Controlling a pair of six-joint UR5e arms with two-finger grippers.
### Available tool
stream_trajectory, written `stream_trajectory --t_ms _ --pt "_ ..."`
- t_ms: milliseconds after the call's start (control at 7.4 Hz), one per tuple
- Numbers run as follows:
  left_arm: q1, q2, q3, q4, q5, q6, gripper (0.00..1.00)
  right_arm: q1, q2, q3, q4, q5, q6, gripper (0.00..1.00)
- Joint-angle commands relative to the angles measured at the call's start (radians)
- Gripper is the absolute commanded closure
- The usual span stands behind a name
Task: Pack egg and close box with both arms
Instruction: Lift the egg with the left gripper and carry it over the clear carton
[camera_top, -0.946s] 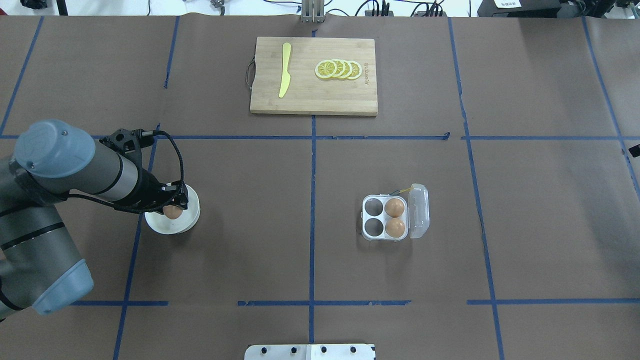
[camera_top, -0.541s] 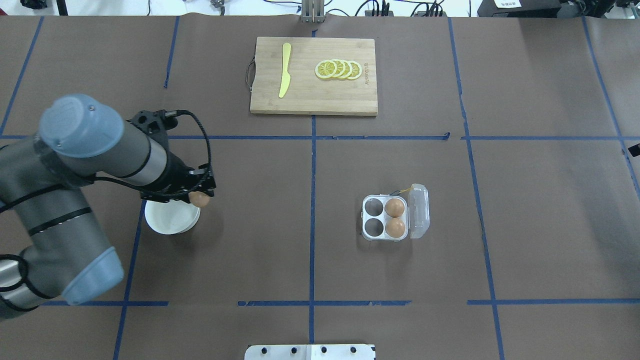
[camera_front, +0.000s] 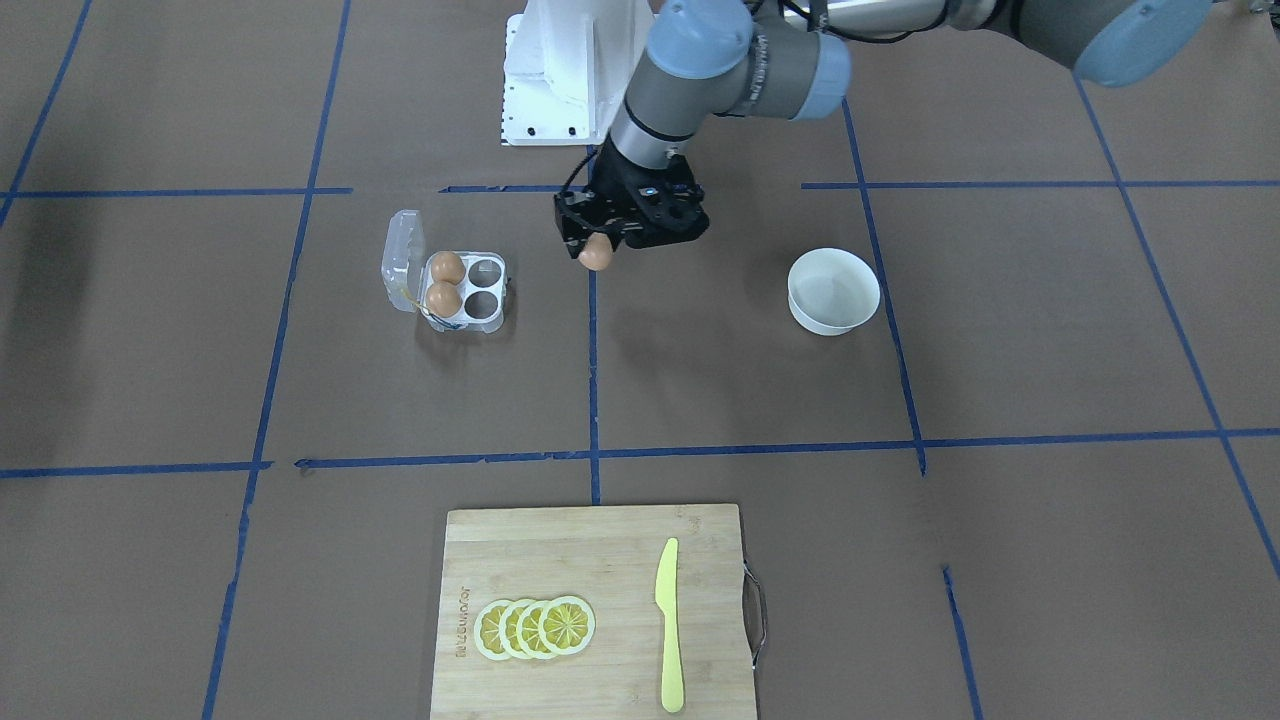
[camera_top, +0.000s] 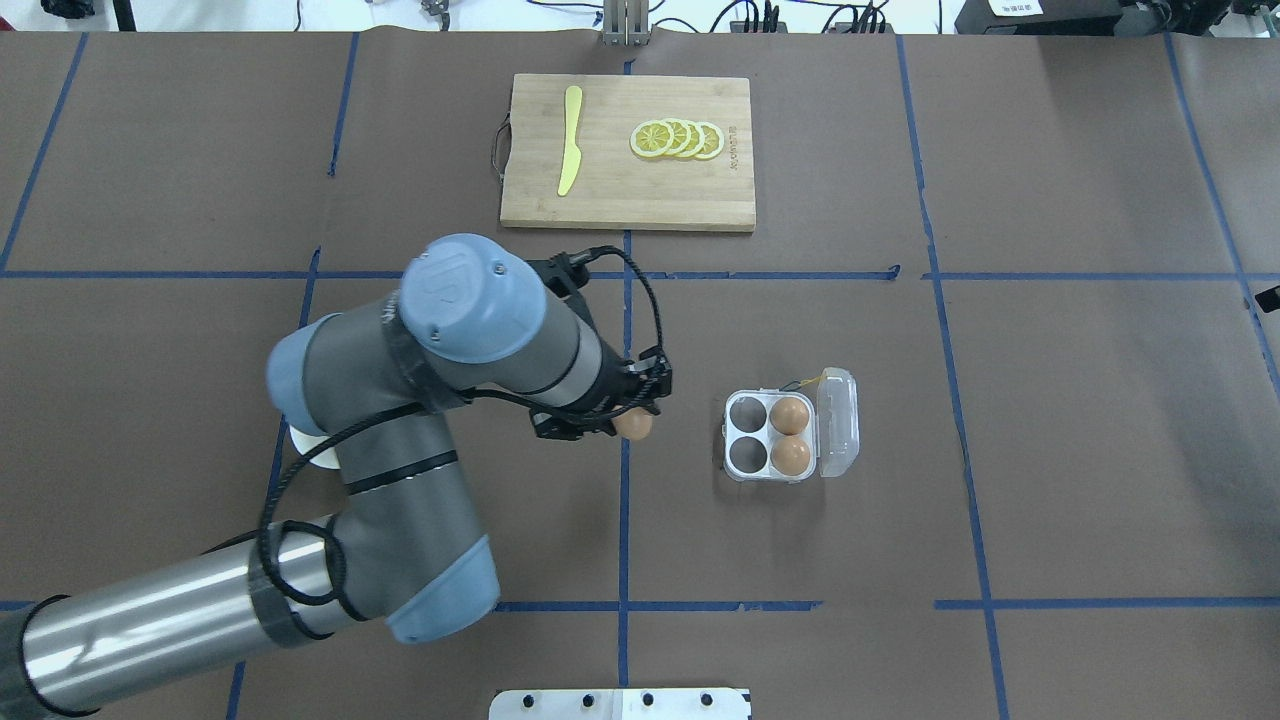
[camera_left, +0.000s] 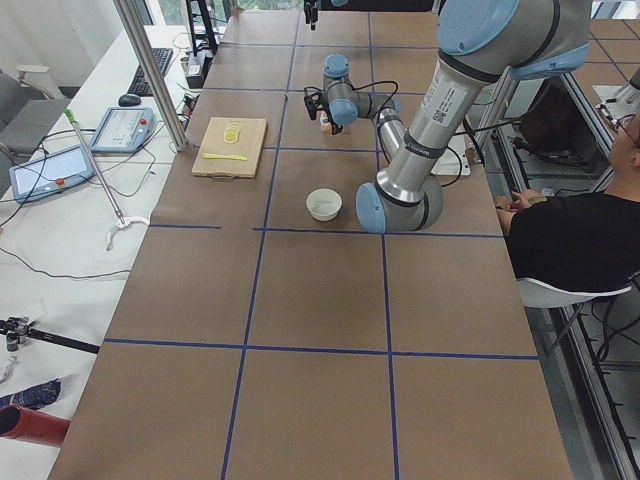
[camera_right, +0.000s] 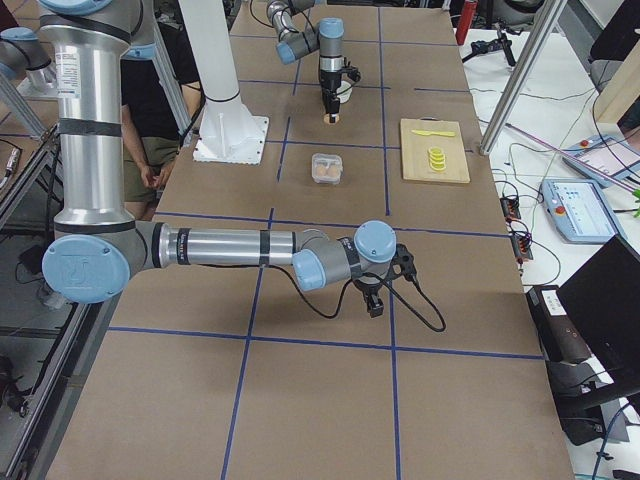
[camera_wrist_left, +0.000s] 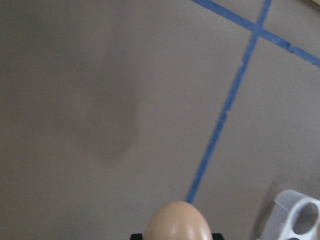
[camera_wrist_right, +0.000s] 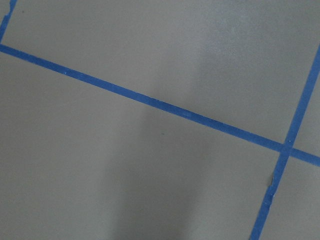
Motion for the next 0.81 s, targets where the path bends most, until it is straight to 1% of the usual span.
stream_trajectory --t_ms 0,270,405,676 --pt "0.043 -0.129 0.126 -0.071 0.018 -0.06 1.0 -0.001 0.0 0.002 0.0 0.001 0.0 0.0" --pt "0.063 -0.17 0.253 -0.19 0.022 -0.059 1.0 -0.003 0.0 0.0 0.0 0.001 0.0 0.0" --pt "0.063 -0.184 0.278 -0.205 0.024 -0.054 1.0 -0.003 0.0 0.0 0.0 0.001 0.0 0.0" --pt "0.063 -0.18 0.285 -0.209 0.053 -0.011 1.0 -0.003 -0.002 0.0 0.0 0.001 -0.001 0.0"
